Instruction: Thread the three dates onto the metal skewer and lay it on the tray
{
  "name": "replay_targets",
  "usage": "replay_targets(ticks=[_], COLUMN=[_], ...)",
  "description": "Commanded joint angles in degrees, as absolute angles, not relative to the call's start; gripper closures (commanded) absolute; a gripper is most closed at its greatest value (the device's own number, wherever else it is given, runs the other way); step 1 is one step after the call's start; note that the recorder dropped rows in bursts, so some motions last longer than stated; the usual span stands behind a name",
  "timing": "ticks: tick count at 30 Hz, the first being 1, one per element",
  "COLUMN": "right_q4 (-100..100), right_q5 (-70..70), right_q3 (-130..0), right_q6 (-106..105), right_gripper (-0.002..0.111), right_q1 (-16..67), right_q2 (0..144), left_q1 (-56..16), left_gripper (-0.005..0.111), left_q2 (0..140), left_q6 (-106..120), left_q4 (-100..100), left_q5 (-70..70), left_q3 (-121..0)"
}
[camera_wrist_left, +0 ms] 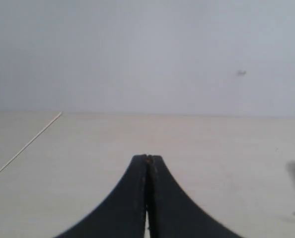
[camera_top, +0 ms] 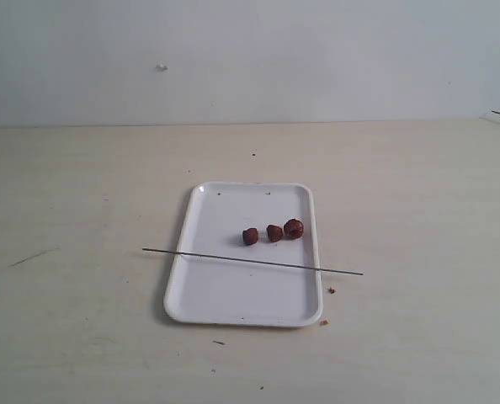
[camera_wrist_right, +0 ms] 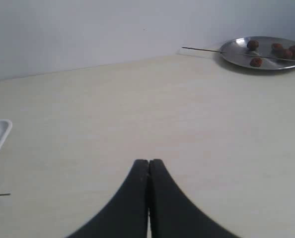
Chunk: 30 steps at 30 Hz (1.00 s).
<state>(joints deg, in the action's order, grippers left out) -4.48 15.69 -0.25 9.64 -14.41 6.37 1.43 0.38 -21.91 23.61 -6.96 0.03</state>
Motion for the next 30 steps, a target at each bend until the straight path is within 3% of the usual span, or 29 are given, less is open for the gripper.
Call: replay_targets(ticks=[1,10,15,22,30], right_q4=[-4.60,-4.60,-4.60,-4.60,-4.60], right_q5=[14.91,14.91,14.91,14.91,14.91], right_q3=[0.00,0.00,0.00,0.00,0.00], right_q6=[9.66,9.66,9.66,9.66,9.66], right_gripper=[0.108,0.108,0.108,0.108,0.108], right_q1=[-14.65,-14.65,-14.65,-14.65,-14.65], right_q2=[6.56,6.56,6.56,6.56,6.56], left_q1=[1.46,1.46,1.46,0.84,-11.31], left_gripper=[0.107,0.107,0.107,0.107,0.107], left_q2=[0.00,0.00,7.73,36.56,70.19], left_q6=[-31.91,-48.66,-44.97,-37.39,-12.61], left_q4=[17.90,17.31,17.43,18.51,5.64], left_q5=[2.90,23.87,6.67,-16.64,-32.43], left_q3=[0.00,-2.99,-16.77,-34.83,-48.15])
